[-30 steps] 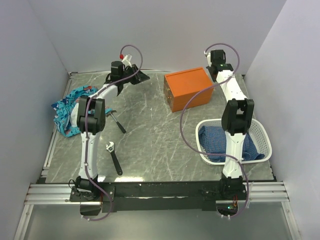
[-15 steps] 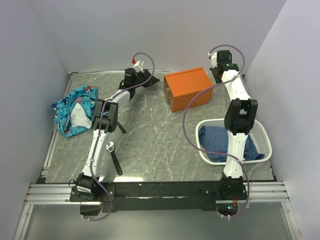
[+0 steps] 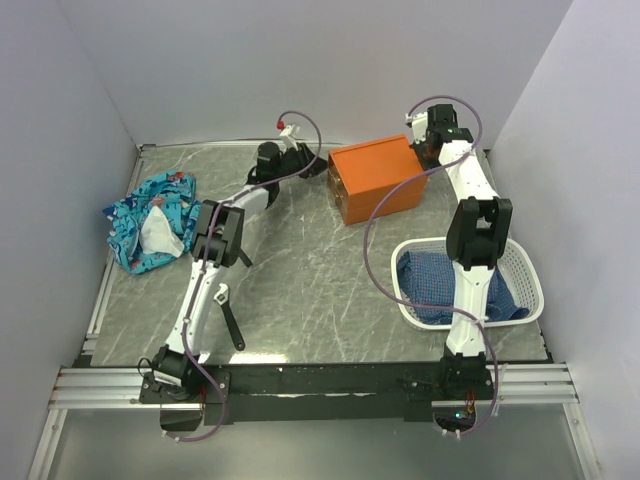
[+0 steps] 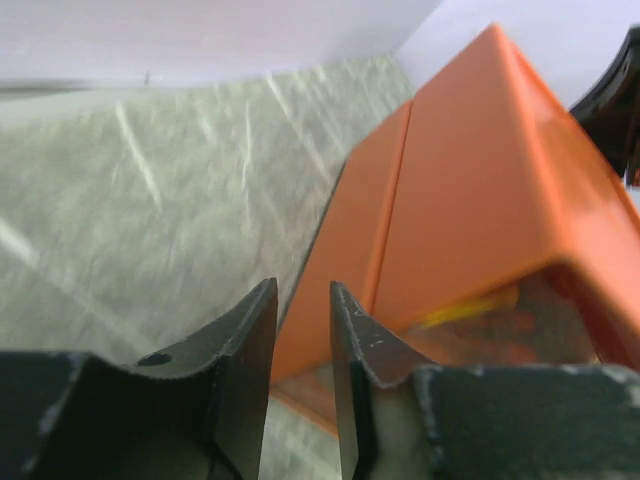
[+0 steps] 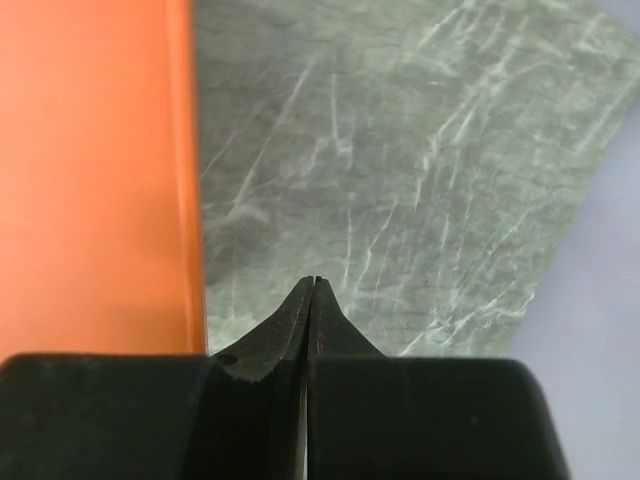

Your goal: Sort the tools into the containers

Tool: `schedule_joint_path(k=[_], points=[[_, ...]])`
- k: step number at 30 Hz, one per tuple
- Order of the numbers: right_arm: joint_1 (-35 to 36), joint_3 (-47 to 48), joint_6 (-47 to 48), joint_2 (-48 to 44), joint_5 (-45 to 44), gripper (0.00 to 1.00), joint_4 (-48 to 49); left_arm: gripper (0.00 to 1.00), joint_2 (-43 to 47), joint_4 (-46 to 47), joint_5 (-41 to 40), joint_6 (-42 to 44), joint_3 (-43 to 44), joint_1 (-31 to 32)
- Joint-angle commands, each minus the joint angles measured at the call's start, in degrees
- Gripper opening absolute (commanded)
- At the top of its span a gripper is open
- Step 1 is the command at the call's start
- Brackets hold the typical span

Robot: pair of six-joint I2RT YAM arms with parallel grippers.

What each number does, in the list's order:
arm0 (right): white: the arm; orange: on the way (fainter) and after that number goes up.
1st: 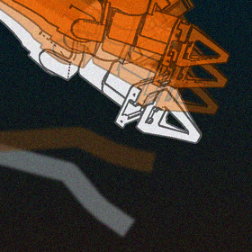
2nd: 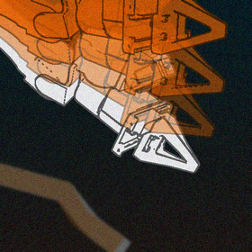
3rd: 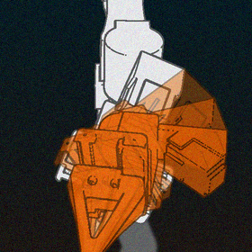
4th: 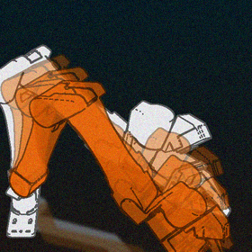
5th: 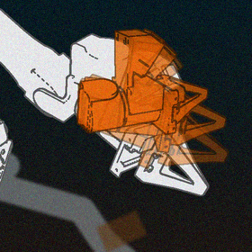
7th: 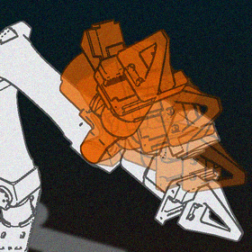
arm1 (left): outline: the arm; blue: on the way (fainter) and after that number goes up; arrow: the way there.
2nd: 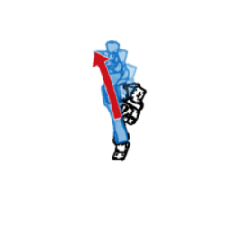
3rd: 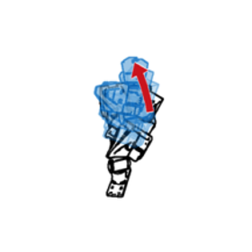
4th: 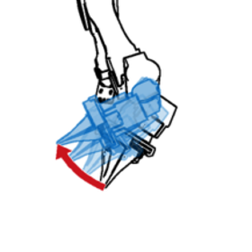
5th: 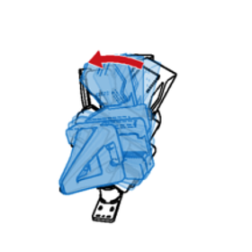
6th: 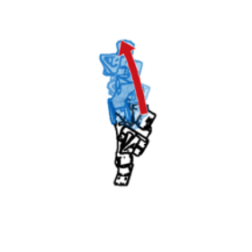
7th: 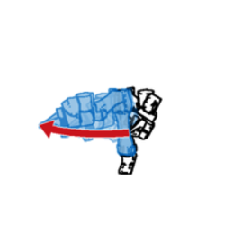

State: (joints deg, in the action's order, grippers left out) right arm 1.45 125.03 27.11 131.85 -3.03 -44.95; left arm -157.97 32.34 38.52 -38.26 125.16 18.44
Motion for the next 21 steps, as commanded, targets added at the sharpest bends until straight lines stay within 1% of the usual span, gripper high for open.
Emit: schedule_joint_path(k=[1,5,7,13,16,19,21], points=[[3.7,3.4,1.9,2.6,6.3,0.00,-4.4,0.33,7.0,4.6,8.9,-0.8,-6.2,-0.5],[8.8,1.4,3.6,2.8,7.4,0.00,-6.8,0.32,10.8,4.6,13.1,-1.0,-11.9,-1.7],[11.6,-0.5,4.0,2.5,8.6,0.00,-7.6,0.32,12.9,4.8,13.7,-1.3,-13.6,-2.0],[15.5,0.4,2.9,2.5,10.1,0.00,-7.9,0.32,18.1,9.5,14.8,-5.0,-22.0,-2.3],[16.9,0.7,2.7,2.7,10.1,0.00,-7.9,0.31,21.0,12.5,14.2,-6.5,-27.3,-2.4],[18.2,0.8,2.7,2.8,10.6,0.00,-8.0,0.31,25.2,15.4,13.9,-8.1,-36.4,-2.3],[19.1,0.7,2.5,2.7,10.9,0.00,-8.1,0.30,28.7,18.0,14.0,-9.4,-40.5,-2.2]])
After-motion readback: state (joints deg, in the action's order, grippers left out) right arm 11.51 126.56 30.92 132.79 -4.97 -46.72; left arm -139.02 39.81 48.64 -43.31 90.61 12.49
